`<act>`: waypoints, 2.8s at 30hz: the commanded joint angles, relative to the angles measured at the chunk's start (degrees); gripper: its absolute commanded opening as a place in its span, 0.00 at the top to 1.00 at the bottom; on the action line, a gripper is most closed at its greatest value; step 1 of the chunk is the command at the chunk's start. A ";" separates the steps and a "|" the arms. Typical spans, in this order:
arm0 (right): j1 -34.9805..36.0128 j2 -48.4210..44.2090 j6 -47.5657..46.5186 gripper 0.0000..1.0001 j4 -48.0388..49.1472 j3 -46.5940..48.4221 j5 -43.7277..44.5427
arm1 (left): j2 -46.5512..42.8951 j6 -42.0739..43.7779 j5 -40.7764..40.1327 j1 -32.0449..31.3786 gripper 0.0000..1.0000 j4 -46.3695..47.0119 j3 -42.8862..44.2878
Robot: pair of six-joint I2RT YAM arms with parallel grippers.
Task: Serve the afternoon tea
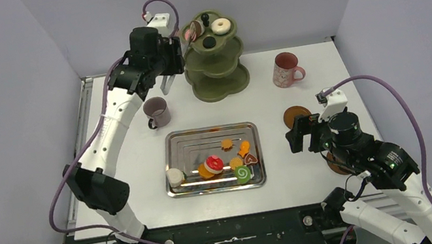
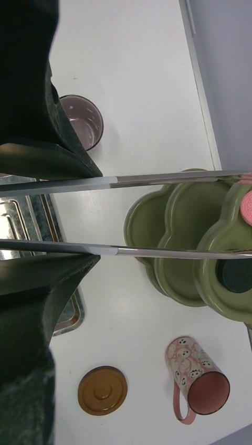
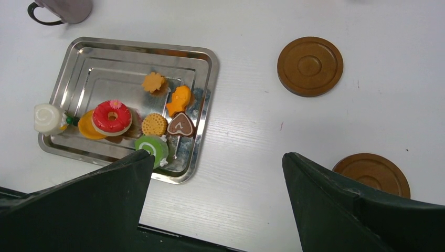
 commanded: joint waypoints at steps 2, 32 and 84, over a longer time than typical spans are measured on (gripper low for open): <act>-0.33 -0.06 -0.49 0.00 1.39 1.62 1.42 | -9.18 -1.23 0.74 0.29 0.56 2.22 -4.77; -0.32 0.34 1.76 0.00 -0.96 2.13 0.40 | -29.99 -7.01 2.47 -17.54 0.59 -21.66 -35.08; -0.32 1.51 -2.69 0.00 0.18 1.69 1.40 | -13.11 -7.39 2.24 -23.66 0.65 -3.69 -42.57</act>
